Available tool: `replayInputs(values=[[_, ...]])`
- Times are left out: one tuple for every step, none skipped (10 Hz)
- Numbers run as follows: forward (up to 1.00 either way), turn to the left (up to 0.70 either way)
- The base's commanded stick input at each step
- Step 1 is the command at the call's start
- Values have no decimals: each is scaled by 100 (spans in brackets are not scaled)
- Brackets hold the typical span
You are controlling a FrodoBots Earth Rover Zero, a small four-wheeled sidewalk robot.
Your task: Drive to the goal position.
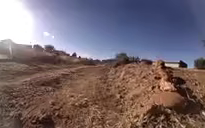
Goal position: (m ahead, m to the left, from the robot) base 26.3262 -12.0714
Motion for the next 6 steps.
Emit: replayInputs(values=[[50, 0], [50, 0], [50, 0], [50, 0], [50, 0], [50, 0]])
